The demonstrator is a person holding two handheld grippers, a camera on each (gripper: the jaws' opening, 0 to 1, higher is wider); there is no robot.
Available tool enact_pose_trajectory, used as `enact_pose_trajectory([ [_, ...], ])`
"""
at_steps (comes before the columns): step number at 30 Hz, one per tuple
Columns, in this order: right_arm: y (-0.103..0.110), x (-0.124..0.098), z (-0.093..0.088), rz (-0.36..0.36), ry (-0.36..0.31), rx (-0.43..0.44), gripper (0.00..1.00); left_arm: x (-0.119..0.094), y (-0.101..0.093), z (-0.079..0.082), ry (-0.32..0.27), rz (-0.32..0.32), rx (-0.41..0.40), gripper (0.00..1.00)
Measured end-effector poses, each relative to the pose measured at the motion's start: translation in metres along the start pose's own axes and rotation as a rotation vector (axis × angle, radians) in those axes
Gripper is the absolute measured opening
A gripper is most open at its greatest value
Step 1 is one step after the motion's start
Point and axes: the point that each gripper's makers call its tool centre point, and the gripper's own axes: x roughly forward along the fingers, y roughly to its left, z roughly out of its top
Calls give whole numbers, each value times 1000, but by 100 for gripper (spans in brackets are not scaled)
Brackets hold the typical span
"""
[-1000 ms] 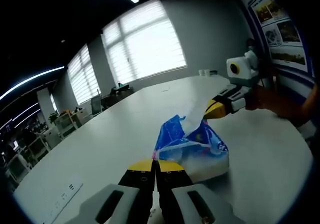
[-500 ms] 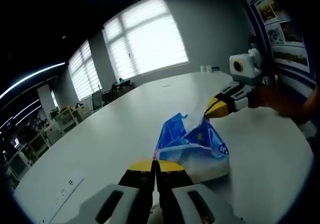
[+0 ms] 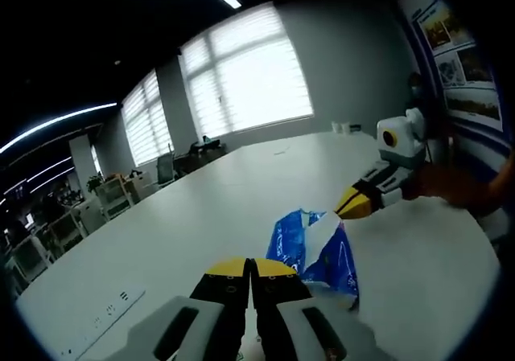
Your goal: Arrange the tabletop items into an orderly group along one side of the table until the central work area is clear of visible clutter.
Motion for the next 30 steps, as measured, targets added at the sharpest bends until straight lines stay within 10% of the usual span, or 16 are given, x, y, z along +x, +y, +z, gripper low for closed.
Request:
enact_pose_trajectory([
  [16, 2, 1, -3, 15, 6, 19, 0, -4, -6, 7, 4, -31, 39, 6],
  [30, 6, 4, -3, 35, 8, 20, 0, -22, -7, 1, 128, -113, 263, 18],
])
